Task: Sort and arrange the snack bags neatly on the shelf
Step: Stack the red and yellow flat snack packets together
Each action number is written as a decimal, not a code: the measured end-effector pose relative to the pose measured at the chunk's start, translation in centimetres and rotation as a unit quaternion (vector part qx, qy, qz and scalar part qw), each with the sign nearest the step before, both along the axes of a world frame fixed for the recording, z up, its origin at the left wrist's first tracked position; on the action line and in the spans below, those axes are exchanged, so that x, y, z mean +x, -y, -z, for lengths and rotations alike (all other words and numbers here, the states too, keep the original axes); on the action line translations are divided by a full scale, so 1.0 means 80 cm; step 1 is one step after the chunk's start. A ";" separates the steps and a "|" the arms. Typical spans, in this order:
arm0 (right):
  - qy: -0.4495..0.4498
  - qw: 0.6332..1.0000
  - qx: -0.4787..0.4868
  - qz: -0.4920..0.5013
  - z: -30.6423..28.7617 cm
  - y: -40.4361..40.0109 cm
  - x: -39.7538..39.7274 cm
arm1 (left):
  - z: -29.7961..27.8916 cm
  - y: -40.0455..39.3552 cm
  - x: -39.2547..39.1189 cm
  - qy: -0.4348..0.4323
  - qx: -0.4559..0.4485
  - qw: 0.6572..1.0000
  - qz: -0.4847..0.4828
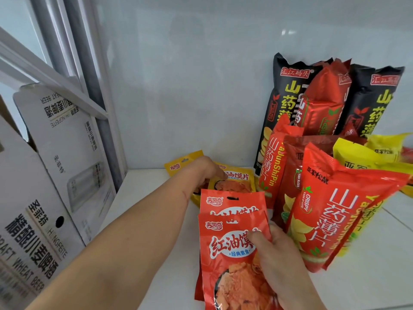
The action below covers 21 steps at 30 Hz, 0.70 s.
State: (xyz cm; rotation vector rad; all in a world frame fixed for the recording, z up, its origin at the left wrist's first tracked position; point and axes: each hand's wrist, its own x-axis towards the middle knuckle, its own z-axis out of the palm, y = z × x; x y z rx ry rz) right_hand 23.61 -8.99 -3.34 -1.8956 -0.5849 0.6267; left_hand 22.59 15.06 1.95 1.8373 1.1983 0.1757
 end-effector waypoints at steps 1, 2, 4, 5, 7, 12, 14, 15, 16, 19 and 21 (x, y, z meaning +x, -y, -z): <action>0.002 1.000 0.001 0.000 0.000 0.000 0.000 | 0.000 -0.001 0.002 0.024 -0.021 0.999 -0.014; 0.002 1.000 0.003 0.001 0.000 0.000 0.000 | 0.000 0.000 0.002 0.046 -0.044 0.998 -0.028; 0.000 1.000 0.010 0.002 0.000 0.000 -0.001 | -0.001 0.003 0.002 0.067 -0.091 0.993 -0.043; 0.000 1.000 0.013 0.002 0.000 0.000 -0.001 | -0.002 0.005 0.002 0.077 -0.107 0.990 -0.047; 0.002 1.000 0.014 0.000 0.001 0.000 0.000 | -0.001 0.006 0.000 0.105 -0.113 0.986 -0.062; 0.007 1.000 0.013 0.006 0.003 -0.001 0.001 | 0.017 -0.013 -0.016 0.195 -0.040 0.970 -0.136; 0.016 1.000 0.010 0.009 0.003 -0.002 0.000 | 0.024 -0.021 -0.034 0.173 0.039 0.970 -0.167; 0.019 1.000 0.009 0.011 0.003 -0.002 0.000 | 0.029 -0.023 -0.044 0.142 0.083 0.969 -0.182; 0.023 1.000 0.008 0.013 0.003 -0.003 0.001 | 0.035 -0.024 -0.053 0.100 0.126 0.966 -0.201; 0.031 0.999 0.008 0.018 0.003 -0.005 0.001 | 0.059 -0.029 -0.070 0.027 0.171 0.953 -0.250; 0.031 0.999 0.007 0.020 0.004 -0.007 0.001 | 0.067 -0.028 -0.071 0.069 0.154 0.947 -0.273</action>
